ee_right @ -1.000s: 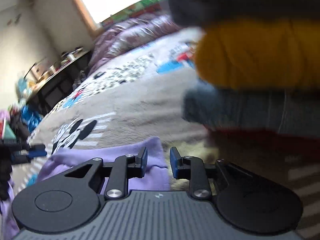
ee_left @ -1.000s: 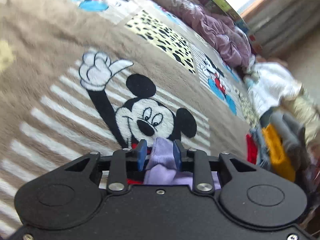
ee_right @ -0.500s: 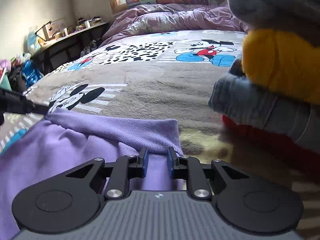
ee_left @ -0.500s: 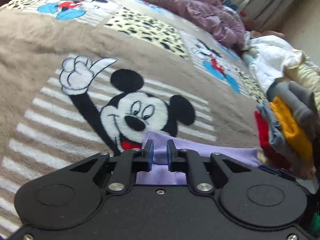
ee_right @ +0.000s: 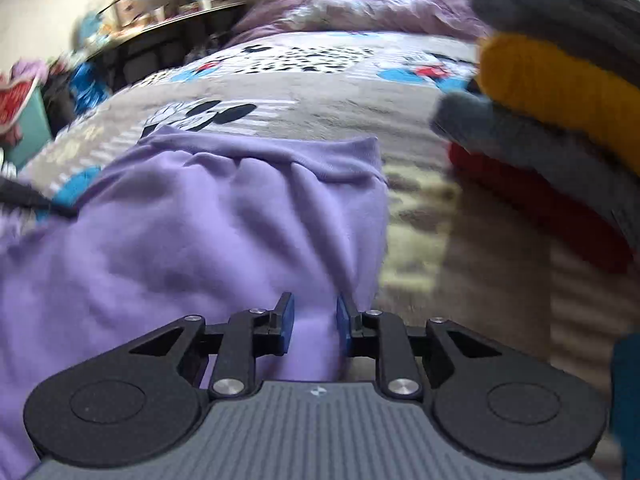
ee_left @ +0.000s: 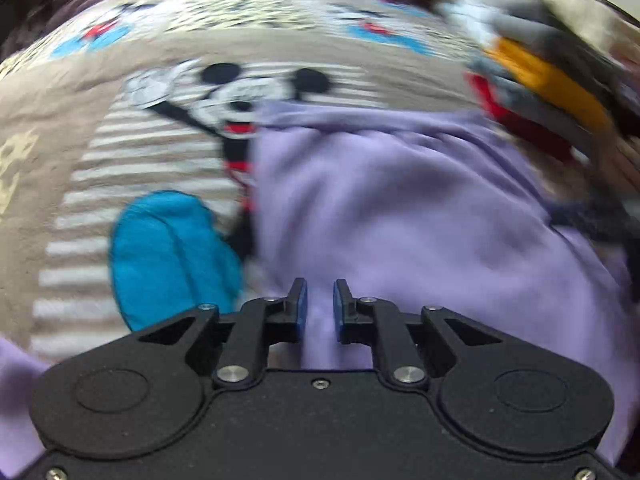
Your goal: Fold clothes
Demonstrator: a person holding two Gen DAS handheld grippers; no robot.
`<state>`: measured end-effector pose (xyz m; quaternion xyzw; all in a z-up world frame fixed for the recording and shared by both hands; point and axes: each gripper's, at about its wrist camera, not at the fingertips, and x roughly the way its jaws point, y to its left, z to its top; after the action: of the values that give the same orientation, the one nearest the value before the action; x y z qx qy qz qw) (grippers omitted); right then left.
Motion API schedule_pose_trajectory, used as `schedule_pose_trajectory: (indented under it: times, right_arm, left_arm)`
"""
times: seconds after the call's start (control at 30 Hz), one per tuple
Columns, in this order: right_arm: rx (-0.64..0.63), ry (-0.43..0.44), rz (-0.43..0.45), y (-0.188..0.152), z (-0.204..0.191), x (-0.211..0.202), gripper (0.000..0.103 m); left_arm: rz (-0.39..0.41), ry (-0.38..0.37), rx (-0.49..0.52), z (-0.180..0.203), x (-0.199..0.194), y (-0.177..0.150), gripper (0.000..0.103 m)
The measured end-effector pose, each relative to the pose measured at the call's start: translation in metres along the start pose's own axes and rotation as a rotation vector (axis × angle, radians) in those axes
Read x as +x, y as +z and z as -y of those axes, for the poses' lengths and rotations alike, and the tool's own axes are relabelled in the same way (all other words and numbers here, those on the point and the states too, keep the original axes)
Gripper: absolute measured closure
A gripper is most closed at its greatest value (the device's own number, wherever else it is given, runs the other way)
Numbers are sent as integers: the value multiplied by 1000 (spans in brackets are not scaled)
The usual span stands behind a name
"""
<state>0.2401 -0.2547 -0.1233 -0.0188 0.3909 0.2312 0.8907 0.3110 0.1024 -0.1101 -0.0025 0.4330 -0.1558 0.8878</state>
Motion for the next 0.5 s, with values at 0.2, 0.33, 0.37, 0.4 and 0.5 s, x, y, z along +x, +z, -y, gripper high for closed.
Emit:
schedule_pose_trajectory:
  times: [0.2, 0.33, 0.37, 0.4, 0.5]
  right_arm:
    - [-93, -21, 31, -18, -29, -23, 76]
    - [-41, -30, 10, -27, -20, -22, 76]
    - [-41, -35, 15, -27, -20, -26, 75]
    - [-48, -35, 26, -26, -22, -30, 75]
    - [-41, -15, 66, -13, -23, -30, 75]
  left_arm:
    - [64, 47, 12, 10, -12, 1, 77]
    - [-50, 85, 35, 7, 6, 4, 76]
    - [-18, 85, 30, 7, -1, 11, 76]
    - [22, 86, 25, 7, -6, 19, 76]
    - [94, 71, -11, 3, -1, 43, 76]
